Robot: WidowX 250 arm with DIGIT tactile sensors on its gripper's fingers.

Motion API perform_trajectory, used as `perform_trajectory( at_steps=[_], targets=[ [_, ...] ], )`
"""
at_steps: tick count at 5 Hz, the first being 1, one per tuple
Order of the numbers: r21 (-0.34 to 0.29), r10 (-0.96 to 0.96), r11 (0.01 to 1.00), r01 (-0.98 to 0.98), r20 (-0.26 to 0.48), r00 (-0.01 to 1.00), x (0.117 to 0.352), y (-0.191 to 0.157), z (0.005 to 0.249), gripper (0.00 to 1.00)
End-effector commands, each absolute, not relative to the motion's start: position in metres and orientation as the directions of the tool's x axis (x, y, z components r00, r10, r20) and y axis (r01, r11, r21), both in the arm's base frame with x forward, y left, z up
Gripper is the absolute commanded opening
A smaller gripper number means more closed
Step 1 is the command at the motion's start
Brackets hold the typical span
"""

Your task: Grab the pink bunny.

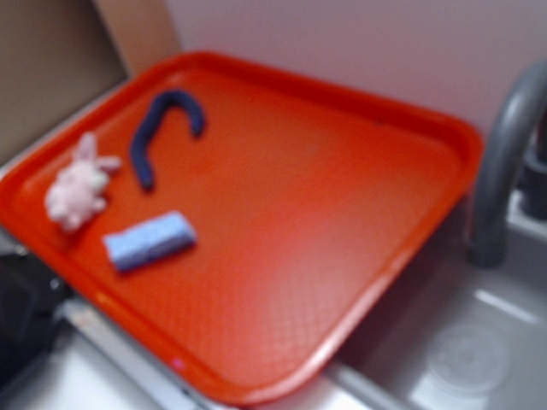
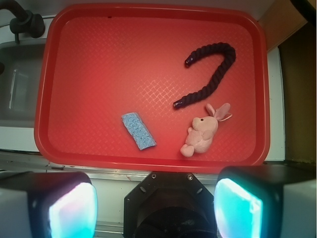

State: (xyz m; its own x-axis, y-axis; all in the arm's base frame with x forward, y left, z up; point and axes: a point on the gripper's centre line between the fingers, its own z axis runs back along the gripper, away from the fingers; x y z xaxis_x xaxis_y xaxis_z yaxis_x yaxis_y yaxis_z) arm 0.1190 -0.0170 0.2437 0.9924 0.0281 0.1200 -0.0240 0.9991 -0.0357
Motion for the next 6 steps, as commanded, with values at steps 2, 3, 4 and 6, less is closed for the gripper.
perform_trajectory(
  at_steps=[2,3,4,6],
  targets=[
    [-0.083,0.219,0.974,-0.209,0.138,0.966,0.127,-0.010,0.233,1.00],
    [-0.036,0.409,0.912,-0.408,0.151,0.900,0.139,0.008,0.212,1.00],
    [-0.026,0.609,0.790,-0.613,0.160,0.777,0.140,0.027,0.187,1.00],
    [0.025,0.711,0.683,-0.730,0.208,0.672,0.141,0.048,0.131,1.00]
  ],
)
